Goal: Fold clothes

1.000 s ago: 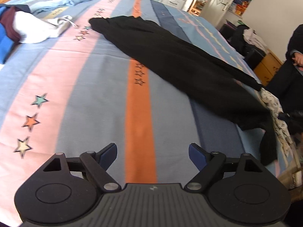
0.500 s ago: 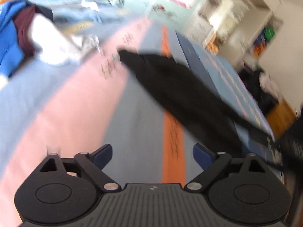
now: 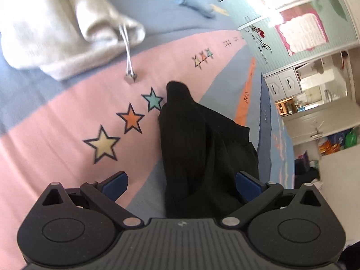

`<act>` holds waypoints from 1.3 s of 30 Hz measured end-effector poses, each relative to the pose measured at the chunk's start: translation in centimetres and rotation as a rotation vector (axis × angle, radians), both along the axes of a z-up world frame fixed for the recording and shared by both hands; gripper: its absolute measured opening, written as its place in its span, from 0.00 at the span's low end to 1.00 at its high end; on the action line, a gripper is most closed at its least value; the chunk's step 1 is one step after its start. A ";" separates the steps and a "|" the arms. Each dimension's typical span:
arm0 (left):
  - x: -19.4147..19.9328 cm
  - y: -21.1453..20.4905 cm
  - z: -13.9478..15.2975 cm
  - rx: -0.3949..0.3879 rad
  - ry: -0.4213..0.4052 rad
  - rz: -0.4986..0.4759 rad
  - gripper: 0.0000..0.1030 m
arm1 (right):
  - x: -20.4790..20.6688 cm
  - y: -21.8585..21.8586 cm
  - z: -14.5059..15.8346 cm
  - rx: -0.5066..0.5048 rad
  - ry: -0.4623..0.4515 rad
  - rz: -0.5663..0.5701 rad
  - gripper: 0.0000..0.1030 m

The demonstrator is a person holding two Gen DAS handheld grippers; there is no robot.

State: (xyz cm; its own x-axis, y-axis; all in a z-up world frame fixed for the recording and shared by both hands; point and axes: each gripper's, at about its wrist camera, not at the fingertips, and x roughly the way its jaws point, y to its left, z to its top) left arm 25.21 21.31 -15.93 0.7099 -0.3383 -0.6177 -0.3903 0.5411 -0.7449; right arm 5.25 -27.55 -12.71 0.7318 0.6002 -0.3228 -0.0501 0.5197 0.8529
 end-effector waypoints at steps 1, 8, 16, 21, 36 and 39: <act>0.4 0.0 -0.1 0.005 -0.011 -0.001 0.99 | -0.3 -0.8 -0.2 0.008 0.000 -0.011 0.50; 3.4 0.0 -1.2 -0.009 -0.104 -0.045 0.97 | 0.1 -3.1 -1.3 0.042 -0.017 -0.049 0.50; 5.0 -1.2 -2.5 0.068 -0.090 -0.140 0.05 | -0.3 -4.5 -2.4 0.000 -0.002 -0.054 0.50; 3.9 -1.6 -2.6 0.111 -0.140 -0.121 0.03 | -0.3 -4.2 -2.7 -0.032 0.016 -0.047 0.50; -11.1 -1.2 0.8 0.038 -0.325 0.086 0.03 | -2.4 -2.6 -1.8 -0.114 0.019 -0.011 0.50; -15.6 -1.0 2.5 0.037 -0.356 0.111 0.03 | -3.1 -2.2 -1.7 -0.126 0.026 0.007 0.50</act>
